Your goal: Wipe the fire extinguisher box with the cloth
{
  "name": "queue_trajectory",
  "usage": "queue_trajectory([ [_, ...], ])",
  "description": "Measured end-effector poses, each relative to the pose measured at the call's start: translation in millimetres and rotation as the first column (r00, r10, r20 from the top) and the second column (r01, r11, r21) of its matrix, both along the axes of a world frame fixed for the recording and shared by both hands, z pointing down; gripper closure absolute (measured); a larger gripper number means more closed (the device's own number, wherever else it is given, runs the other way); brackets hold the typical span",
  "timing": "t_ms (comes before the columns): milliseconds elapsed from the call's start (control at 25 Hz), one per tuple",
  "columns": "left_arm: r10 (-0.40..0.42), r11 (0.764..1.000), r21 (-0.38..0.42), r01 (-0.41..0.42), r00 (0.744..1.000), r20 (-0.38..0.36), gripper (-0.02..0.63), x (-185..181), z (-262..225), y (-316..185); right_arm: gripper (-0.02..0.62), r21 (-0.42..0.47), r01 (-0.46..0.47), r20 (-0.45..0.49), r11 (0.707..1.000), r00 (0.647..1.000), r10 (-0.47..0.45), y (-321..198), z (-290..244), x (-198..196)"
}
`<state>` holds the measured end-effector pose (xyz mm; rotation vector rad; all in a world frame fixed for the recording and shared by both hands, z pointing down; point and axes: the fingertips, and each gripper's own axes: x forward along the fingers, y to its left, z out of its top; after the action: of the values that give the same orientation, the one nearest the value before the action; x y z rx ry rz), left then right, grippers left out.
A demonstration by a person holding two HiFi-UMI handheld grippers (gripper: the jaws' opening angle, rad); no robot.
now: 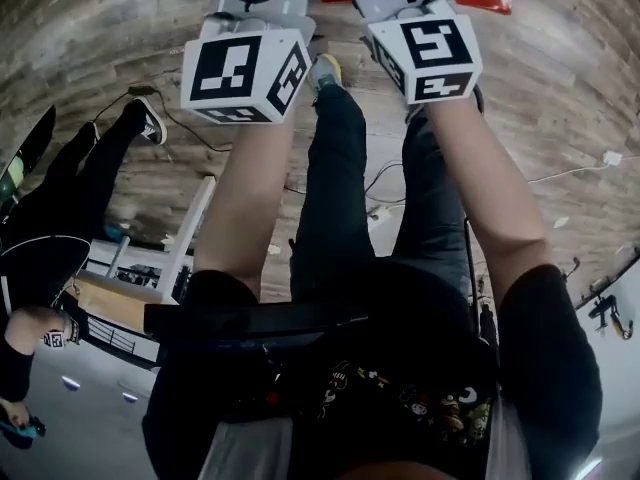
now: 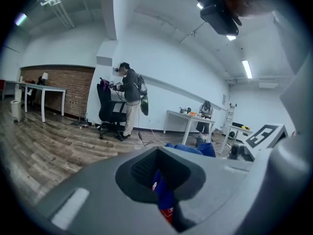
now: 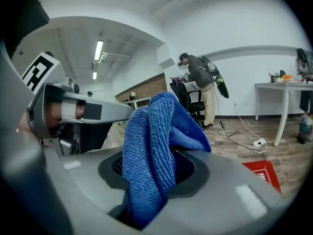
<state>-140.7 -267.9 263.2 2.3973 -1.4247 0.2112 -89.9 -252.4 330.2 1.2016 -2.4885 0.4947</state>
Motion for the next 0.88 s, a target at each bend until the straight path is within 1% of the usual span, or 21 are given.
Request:
queue_trajectory([
  [120,-0.014,1.0,-0.023,0.014,1.0,-0.003,0.508,-13,33,-12,0.423,-0.023,-0.004,-0.017,1.0,1.0,0.004,-15,35,-17],
  [240,-0.04,0.998,-0.048,0.04,0.999,-0.007,0.508,-28,58,-27,0.423,-0.034,-0.016,-0.026,0.999,1.0,0.015,-34,57,-29],
  [400,-0.051,0.997,-0.063,0.05,0.999,-0.017,0.508,-42,77,-51,0.423,-0.041,-0.018,-0.055,0.999,0.998,0.016,-60,74,-42],
  [480,-0.058,0.995,-0.079,0.056,0.998,-0.024,0.506,-43,85,-51,0.423,-0.052,-0.014,-0.076,0.999,0.997,0.01,-61,82,-42],
  [560,-0.053,0.994,-0.101,0.05,0.998,-0.024,0.508,-39,94,-53,0.423,-0.07,-0.016,-0.085,0.997,0.996,0.01,-61,91,-36],
  [680,-0.037,0.992,-0.12,0.035,0.999,-0.014,0.506,-26,105,-65,0.423,-0.079,-0.033,-0.089,0.996,0.996,0.026,-75,95,-18],
  [800,-0.015,0.992,-0.128,0.013,1.0,-0.012,0.508,-5,110,-76,0.423,-0.08,-0.068,-0.09,0.995,0.994,0.061,-90,95,10],
  [880,0.012,0.992,-0.129,-0.013,1.0,-0.013,0.508,17,110,-79,0.423,-0.078,-0.093,-0.095,0.993,0.992,0.085,-96,95,35],
])
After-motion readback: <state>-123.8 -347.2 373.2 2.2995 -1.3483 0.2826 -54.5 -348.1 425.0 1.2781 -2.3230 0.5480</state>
